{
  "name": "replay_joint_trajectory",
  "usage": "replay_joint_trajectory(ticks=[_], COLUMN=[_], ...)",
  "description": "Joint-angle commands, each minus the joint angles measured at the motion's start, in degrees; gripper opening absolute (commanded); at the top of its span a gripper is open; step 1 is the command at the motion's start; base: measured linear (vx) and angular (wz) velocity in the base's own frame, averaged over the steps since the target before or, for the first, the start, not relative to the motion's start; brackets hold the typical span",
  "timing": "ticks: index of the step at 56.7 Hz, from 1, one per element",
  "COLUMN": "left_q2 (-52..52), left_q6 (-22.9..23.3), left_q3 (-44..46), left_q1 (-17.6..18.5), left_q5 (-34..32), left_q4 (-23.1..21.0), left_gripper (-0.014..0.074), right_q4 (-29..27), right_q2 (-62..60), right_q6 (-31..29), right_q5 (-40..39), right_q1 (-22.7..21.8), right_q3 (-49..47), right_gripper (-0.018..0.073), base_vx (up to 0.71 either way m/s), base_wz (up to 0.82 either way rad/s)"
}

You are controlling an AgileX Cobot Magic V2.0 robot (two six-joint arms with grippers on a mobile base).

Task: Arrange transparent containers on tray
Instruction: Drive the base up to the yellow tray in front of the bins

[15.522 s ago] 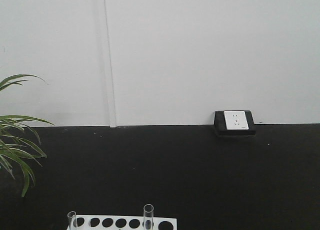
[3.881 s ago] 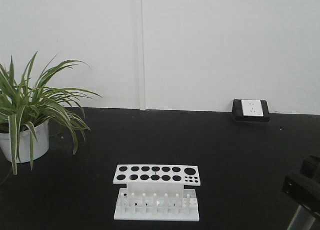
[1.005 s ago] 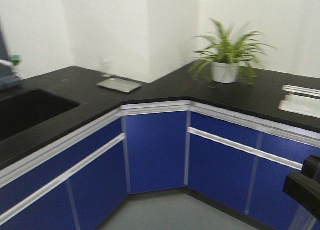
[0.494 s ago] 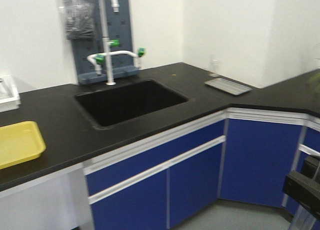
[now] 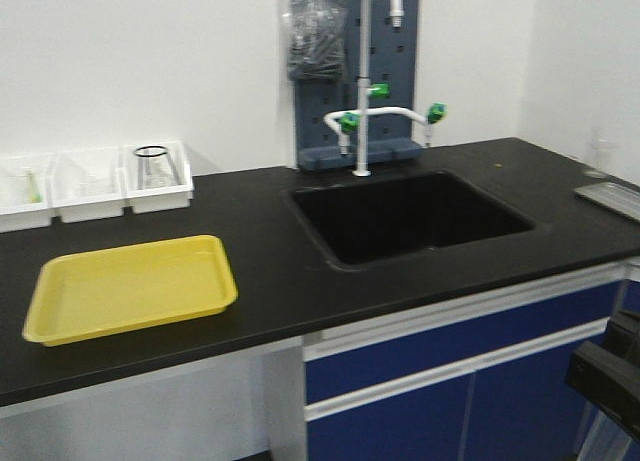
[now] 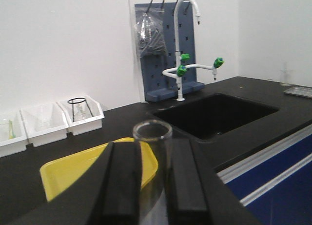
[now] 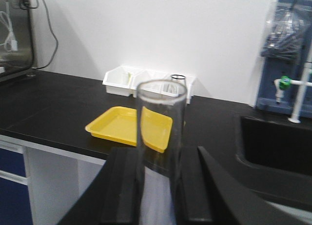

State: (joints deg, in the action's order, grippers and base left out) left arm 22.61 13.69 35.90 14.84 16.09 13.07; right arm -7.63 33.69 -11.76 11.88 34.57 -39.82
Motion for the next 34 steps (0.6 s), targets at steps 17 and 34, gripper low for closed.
replay_joint_trajectory(ticks=[17,34], left_q2=[0.5,0.5], left_q6=[0.1,0.1], left_q3=[2.0,2.0], left_q1=[0.3,0.3], left_q5=[-4.9,-4.9], left_q4=[-0.1,-0.1], left_gripper=[0.0111,0.0111], right_q4=[0.3,0.3], right_q2=[0.1,0.1], right_q6=[-0.3,-0.3], right_q5=[-4.8,-4.8], right_q1=[-0.3,-0.3], right_q3=[-1.7,-1.7], right_gripper=[0.0093,0.0093], base_vx=[0.16,0.2], base_wz=[0.42,0.33])
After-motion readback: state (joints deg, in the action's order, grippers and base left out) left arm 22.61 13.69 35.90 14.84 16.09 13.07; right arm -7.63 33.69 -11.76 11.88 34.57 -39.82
